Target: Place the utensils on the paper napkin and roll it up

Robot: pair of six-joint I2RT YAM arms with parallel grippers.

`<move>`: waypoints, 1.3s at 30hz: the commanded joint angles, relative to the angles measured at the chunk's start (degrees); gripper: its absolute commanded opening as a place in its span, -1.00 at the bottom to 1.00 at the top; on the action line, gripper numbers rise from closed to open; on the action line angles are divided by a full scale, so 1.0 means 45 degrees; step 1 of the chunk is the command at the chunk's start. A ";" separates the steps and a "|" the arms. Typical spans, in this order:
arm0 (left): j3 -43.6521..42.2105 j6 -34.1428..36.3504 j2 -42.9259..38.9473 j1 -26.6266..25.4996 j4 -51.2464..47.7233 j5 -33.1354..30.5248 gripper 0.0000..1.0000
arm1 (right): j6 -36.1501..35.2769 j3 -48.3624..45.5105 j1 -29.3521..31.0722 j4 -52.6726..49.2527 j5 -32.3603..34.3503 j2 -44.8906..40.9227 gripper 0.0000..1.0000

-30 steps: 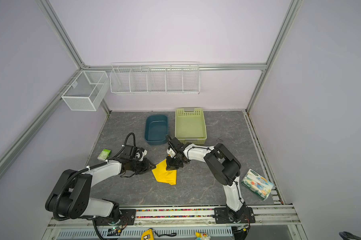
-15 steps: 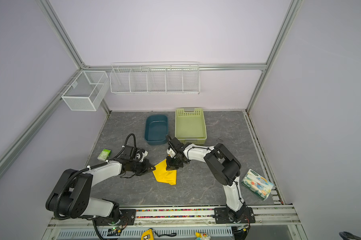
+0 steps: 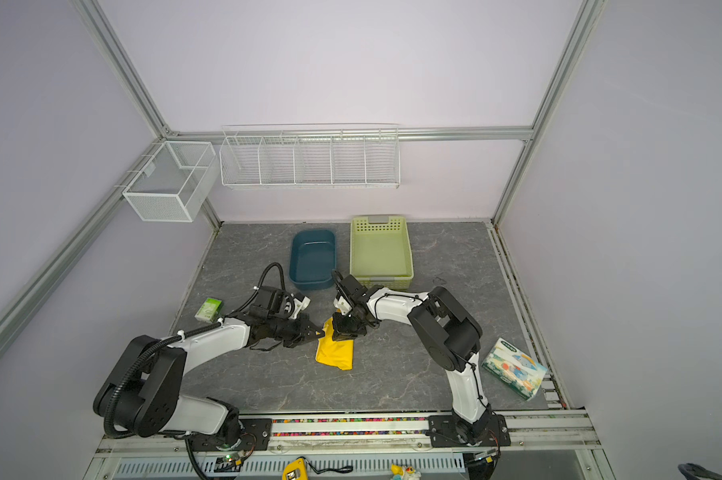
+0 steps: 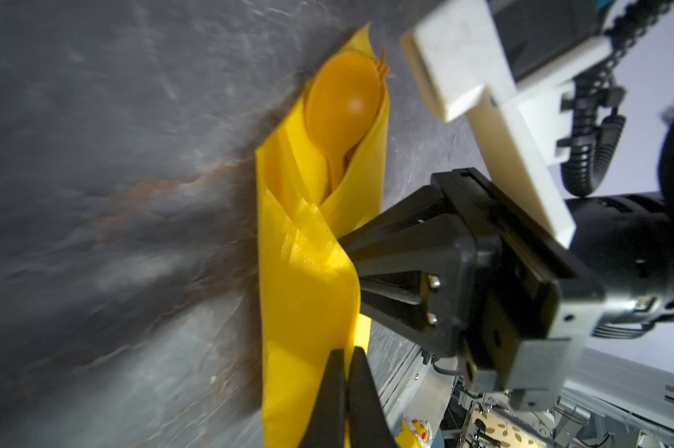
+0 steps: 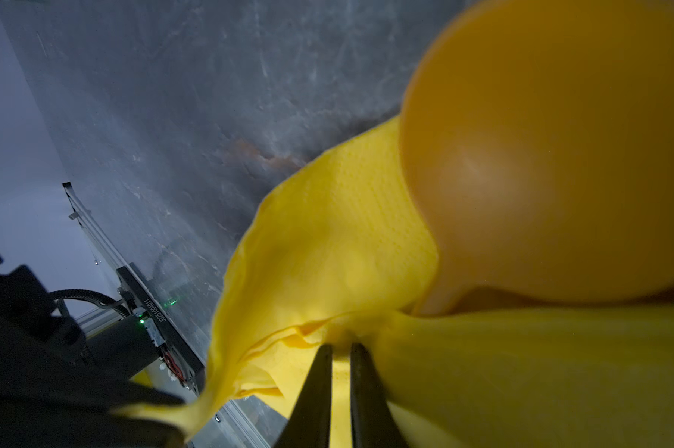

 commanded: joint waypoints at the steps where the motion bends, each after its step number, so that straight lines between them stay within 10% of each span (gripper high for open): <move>1: 0.0430 -0.0575 0.0633 -0.0417 0.0294 0.0088 -1.00 | 0.0172 -0.0563 -0.0051 -0.0622 0.1153 0.0361 -0.69; 24: 0.0865 -0.0695 0.3272 -0.0937 -0.0817 -0.1257 -1.00 | 0.1190 -0.0778 0.0010 0.0255 0.0951 -0.1437 -0.60; 39: 0.1237 -0.0685 0.3198 -0.0941 -0.1122 -0.1220 -1.00 | 0.2780 -0.4507 -0.0020 0.3234 -0.1025 -0.3175 -0.73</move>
